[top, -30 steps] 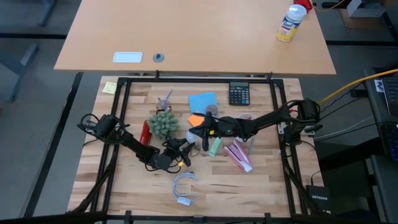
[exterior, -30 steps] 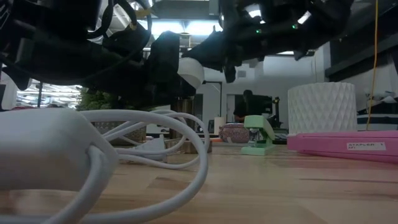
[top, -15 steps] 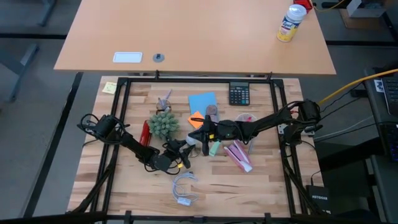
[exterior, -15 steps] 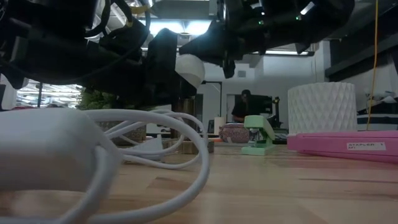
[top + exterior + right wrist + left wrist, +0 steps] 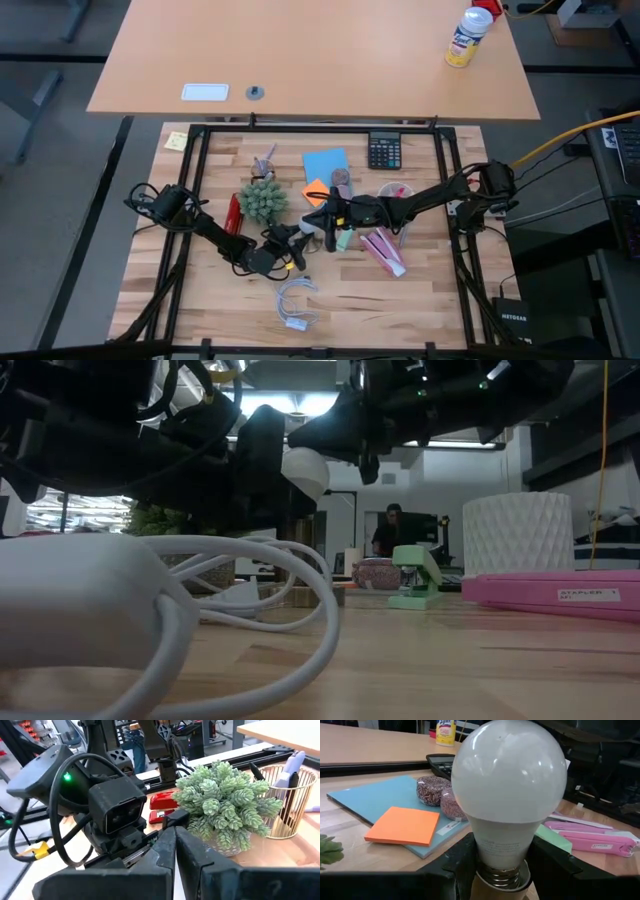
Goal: Screw lightbulb
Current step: Insert the white lightbulb into the lamp socket
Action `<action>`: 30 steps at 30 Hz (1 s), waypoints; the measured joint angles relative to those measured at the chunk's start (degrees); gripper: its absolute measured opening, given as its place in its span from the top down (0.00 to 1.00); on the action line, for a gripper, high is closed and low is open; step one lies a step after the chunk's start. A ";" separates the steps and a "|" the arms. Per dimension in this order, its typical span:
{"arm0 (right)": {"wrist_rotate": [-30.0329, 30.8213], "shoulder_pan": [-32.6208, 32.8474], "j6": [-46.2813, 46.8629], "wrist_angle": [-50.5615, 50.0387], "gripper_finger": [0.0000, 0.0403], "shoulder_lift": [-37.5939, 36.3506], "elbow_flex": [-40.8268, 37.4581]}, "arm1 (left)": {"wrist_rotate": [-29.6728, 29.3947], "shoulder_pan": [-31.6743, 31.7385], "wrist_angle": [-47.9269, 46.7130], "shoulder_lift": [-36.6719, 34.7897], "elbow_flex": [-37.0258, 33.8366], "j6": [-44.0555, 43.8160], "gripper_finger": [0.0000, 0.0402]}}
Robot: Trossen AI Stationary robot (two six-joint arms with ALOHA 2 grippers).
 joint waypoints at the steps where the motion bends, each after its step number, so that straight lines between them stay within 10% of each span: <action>1: -0.30 0.00 0.72 0.69 0.96 0.69 0.01 | 0.00 0.00 0.00 0.00 -0.02 0.19 0.62; 30: -0.70 1.86 2.14 1.79 0.96 1.99 -0.34 | -0.31 0.04 0.38 0.11 -0.02 6.50 0.62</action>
